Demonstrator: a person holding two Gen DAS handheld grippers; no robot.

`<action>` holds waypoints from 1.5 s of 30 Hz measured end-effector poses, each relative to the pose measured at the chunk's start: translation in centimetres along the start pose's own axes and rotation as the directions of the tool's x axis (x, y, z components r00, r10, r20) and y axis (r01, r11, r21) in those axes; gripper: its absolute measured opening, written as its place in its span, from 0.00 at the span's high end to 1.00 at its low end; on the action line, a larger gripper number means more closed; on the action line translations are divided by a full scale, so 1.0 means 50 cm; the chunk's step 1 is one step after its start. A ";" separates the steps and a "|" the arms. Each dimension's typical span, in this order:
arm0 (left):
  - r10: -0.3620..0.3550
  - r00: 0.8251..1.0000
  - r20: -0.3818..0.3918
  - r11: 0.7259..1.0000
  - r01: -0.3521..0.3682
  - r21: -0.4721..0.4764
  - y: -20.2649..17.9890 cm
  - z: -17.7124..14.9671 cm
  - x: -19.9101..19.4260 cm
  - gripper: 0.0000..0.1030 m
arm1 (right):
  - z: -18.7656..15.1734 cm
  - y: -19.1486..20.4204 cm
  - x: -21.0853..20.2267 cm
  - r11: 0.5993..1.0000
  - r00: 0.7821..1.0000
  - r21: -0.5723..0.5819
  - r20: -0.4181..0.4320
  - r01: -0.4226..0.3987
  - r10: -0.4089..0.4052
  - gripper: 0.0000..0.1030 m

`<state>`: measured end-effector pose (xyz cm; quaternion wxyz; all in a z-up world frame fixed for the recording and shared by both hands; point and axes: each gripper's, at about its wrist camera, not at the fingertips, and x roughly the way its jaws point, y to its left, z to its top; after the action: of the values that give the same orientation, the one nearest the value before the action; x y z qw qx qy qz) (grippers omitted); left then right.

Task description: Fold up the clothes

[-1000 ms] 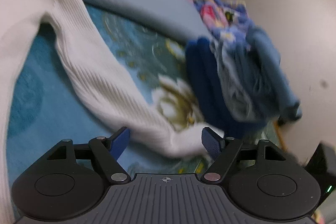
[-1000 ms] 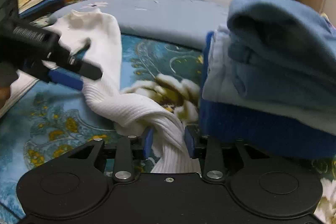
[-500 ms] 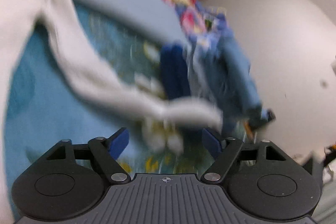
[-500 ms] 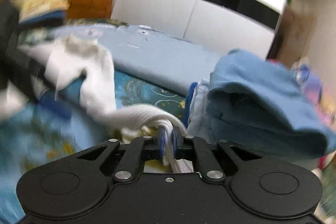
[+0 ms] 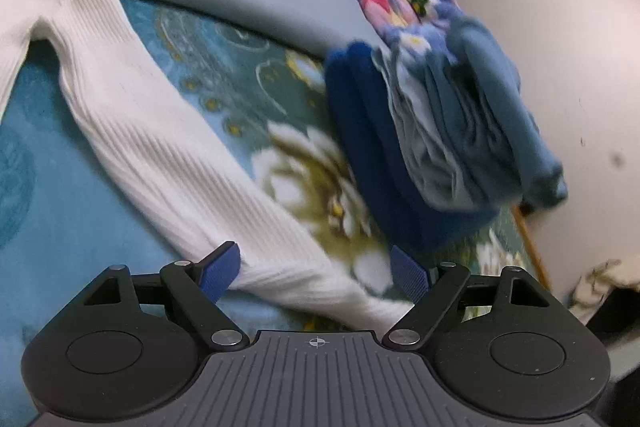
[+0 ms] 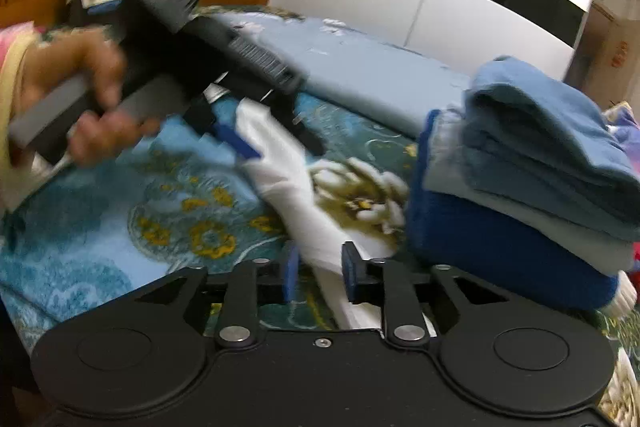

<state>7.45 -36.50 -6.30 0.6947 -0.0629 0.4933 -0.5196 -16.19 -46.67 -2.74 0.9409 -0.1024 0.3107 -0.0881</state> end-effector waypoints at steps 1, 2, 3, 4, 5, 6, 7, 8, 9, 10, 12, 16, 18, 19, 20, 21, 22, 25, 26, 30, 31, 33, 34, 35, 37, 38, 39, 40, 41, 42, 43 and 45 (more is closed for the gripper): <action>-0.013 1.000 -0.015 1.000 0.013 0.003 0.000 -0.009 -0.009 0.21 | -0.002 -0.009 -0.004 1.000 1.000 0.012 0.004 0.014 -0.014 0.71; -0.046 0.998 -0.041 0.999 0.045 -0.014 0.006 -0.019 -0.015 0.21 | -0.005 -0.018 -0.003 0.999 1.000 0.019 0.003 0.027 -0.027 0.71; -0.082 0.994 -0.068 0.996 0.080 -0.034 0.013 -0.028 -0.021 0.21 | -0.008 -0.027 0.000 0.999 0.999 0.023 0.001 0.036 -0.036 0.71; -0.118 0.989 -0.094 0.992 0.113 -0.056 0.020 -0.038 -0.026 0.21 | -0.013 -0.037 0.003 0.999 0.999 0.027 -0.004 0.044 -0.044 0.70; -0.131 0.986 -0.098 0.990 0.125 -0.071 0.026 -0.044 -0.032 0.21 | -0.018 -0.048 0.007 0.998 0.999 0.034 -0.016 0.045 -0.045 0.66; -0.142 0.985 -0.098 0.987 0.134 -0.085 0.032 -0.050 -0.038 0.21 | -0.023 -0.058 0.014 0.998 0.998 0.044 -0.032 0.047 -0.046 0.64; -0.152 0.984 -0.097 0.985 0.142 -0.100 0.039 -0.055 -0.043 0.21 | -0.029 -0.065 0.015 0.997 0.998 0.058 -0.047 0.050 -0.048 0.63; -0.157 0.984 -0.088 0.983 0.147 -0.110 0.041 -0.056 -0.052 0.21 | -0.036 -0.074 0.017 0.996 0.997 0.079 -0.061 0.048 -0.043 0.63; -0.161 0.984 -0.077 0.981 0.152 -0.119 0.043 -0.055 -0.061 0.21 | -0.042 -0.079 0.015 0.994 0.997 0.103 -0.064 0.042 -0.036 0.63; -0.165 0.984 -0.066 0.979 0.156 -0.128 0.044 -0.055 -0.070 0.21 | -0.049 -0.085 0.013 0.991 0.997 0.126 -0.067 0.036 -0.028 0.63; -0.165 0.986 -0.040 0.979 0.159 -0.127 0.041 -0.045 -0.081 0.21 | -0.058 -0.092 0.009 0.988 0.998 0.155 -0.060 0.022 -0.013 0.61; -0.168 0.986 0.010 0.977 0.168 -0.130 0.037 -0.029 -0.103 0.18 | -0.057 -0.075 -0.005 0.978 0.995 0.190 -0.045 -0.085 0.095 0.59; -0.159 0.987 0.022 0.978 0.161 -0.136 0.038 -0.025 -0.108 0.15 | -0.057 -0.062 0.000 0.974 0.989 0.185 -0.045 -0.127 0.138 0.54; -0.158 0.987 0.026 0.977 0.160 -0.139 0.039 -0.026 -0.111 0.15 | -0.058 -0.056 0.004 0.976 0.989 0.178 -0.054 -0.128 0.140 0.54; -0.157 0.987 0.029 0.977 0.160 -0.141 0.040 -0.026 -0.114 0.15 | -0.060 -0.051 0.010 0.977 0.988 0.170 -0.063 -0.126 0.139 0.54; -0.156 0.987 0.032 0.977 0.159 -0.144 0.041 -0.027 -0.116 0.15 | -0.062 -0.049 0.018 0.977 0.987 0.169 -0.078 -0.128 0.143 0.55; -0.154 0.987 0.036 0.976 0.158 -0.148 0.043 -0.027 -0.118 0.14 | -0.065 -0.049 0.022 0.975 0.985 0.178 -0.085 -0.132 0.149 0.55; -0.152 0.987 0.049 0.973 0.158 -0.169 0.054 -0.030 -0.128 0.14 | -0.072 -0.054 0.028 0.962 0.980 0.228 -0.093 -0.150 0.175 0.54; -0.152 0.987 0.053 0.972 0.159 -0.173 0.057 -0.031 -0.132 0.13 | -0.073 -0.056 0.029 0.956 0.978 0.246 -0.097 -0.158 0.187 0.55; -0.147 0.987 0.069 0.969 0.158 -0.190 0.067 -0.034 -0.142 0.12 | -0.074 -0.049 0.021 0.953 0.972 0.244 -0.104 -0.181 0.211 0.74; -0.148 0.986 0.072 0.968 0.159 -0.195 0.069 -0.034 -0.143 0.12 | -0.074 -0.047 0.018 0.955 0.973 0.235 -0.101 -0.181 0.209 0.79; -0.151 0.985 0.078 0.965 0.164 -0.206 0.074 -0.036 -0.145 0.12 | -0.070 -0.037 0.007 0.965 0.977 0.198 -0.092 -0.172 0.193 0.88; -0.150 0.985 0.080 0.964 0.164 -0.209 0.075 -0.038 -0.147 0.12 | -0.067 -0.032 0.002 0.972 0.980 0.170 -0.092 -0.161 0.178 0.89; -0.149 0.985 0.081 0.964 0.163 -0.211 0.076 -0.040 -0.148 0.12 | -0.061 -0.029 -0.005 0.981 0.985 0.135 -0.084 -0.138 0.150 0.90; -0.150 0.985 0.083 0.963 0.164 -0.213 0.076 -0.043 -0.149 0.12 | -0.049 -0.019 -0.022 0.998 0.998 0.034 -0.049 -0.045 0.046 0.90; -0.150 0.985 0.084 0.962 0.165 -0.216 0.076 -0.044 -0.149 0.12 | -0.043 -0.011 -0.031 0.999 0.999 -0.040 -0.015 0.035 -0.035 0.90; -0.150 0.985 0.084 0.962 0.165 -0.218 0.076 -0.046 -0.147 0.12 | -0.038 -0.003 -0.039 0.987 0.993 -0.112 0.024 0.116 -0.114 0.90; -0.150 0.985 0.083 0.961 0.165 -0.221 0.077 -0.047 -0.146 0.12 | -0.036 0.006 -0.043 0.968 0.984 -0.182 0.058 0.174 -0.166 0.90; -0.150 0.985 0.082 0.961 0.165 -0.224 0.077 -0.048 -0.145 0.12 | -0.035 0.016 -0.047 0.940 0.972 -0.249 0.095 0.232 -0.215 0.90; -0.150 0.985 0.081 0.959 0.165 -0.228 0.078 -0.050 -0.144 0.12 | -0.035 0.019 -0.044 0.936 0.973 -0.269 0.085 0.228 -0.213 0.90; -0.151 0.985 0.080 0.959 0.166 -0.231 0.079 -0.052 -0.143 0.12 | -0.038 0.021 -0.038 0.939 0.977 -0.272 0.064 0.212 -0.203 0.90; -0.153 0.985 0.077 0.957 0.167 -0.236 0.081 -0.055 -0.142 0.12 | -0.056 0.025 -0.022 0.956 0.989 -0.257 -0.011 0.142 -0.150 0.90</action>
<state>8.23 -27.93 -5.70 0.6516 -0.2019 0.5257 -0.5082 -18.63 -45.61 -4.65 0.9059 -0.2442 0.3252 -0.1179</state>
